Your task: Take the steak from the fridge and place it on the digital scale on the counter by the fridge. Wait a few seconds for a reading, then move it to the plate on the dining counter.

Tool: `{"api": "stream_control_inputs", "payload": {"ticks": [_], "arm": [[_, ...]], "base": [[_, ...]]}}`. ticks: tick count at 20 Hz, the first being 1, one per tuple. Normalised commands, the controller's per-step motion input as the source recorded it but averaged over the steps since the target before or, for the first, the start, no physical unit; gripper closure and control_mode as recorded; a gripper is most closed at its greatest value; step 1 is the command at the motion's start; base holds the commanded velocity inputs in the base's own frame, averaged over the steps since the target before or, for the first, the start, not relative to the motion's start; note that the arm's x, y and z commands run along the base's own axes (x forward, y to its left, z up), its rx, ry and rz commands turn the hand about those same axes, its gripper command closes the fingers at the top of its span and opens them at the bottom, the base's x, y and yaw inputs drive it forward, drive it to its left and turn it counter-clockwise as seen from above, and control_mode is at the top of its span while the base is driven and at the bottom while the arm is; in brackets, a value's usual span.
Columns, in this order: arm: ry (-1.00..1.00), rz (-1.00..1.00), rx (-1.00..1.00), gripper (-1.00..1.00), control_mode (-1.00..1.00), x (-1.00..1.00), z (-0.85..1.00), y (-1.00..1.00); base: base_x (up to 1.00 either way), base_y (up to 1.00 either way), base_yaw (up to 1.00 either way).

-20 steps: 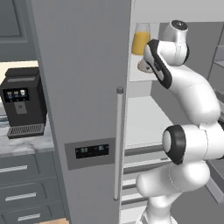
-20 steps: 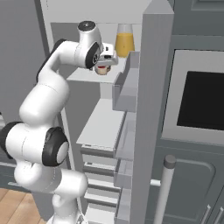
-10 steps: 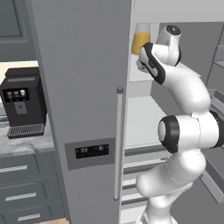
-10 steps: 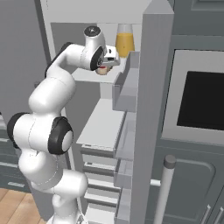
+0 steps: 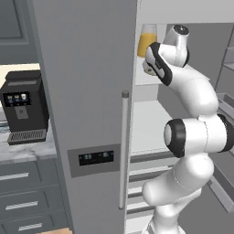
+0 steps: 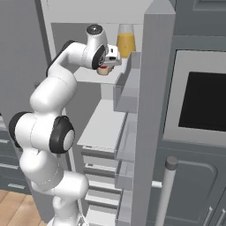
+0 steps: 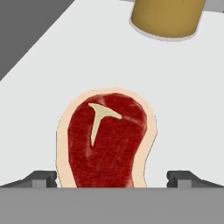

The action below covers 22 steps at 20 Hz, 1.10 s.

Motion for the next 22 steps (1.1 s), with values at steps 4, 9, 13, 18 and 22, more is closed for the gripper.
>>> {"api": "stream_control_inputs", "payload": {"ticks": [4, 9, 13, 18, 22], "arm": [[0.00, 0.00, 0.00, -1.00, -1.00, 0.00, -0.21, 0.01], [0.00, 0.00, 0.00, -1.00, -1.00, 0.00, -0.23, 0.09], [0.00, 0.00, 0.00, -1.00, -1.00, 0.00, -0.19, 0.08], [0.00, 0.00, 0.00, -1.00, -1.00, 0.00, -0.08, 0.01], [0.00, 0.00, 0.00, -1.00, -1.00, 0.20, -0.09, 0.00]], "base": [[0.00, 0.00, 0.00], [0.00, 0.00, 0.00], [0.00, 0.00, 0.00], [0.00, 0.00, 0.00], [0.00, 0.00, 0.00]]}}
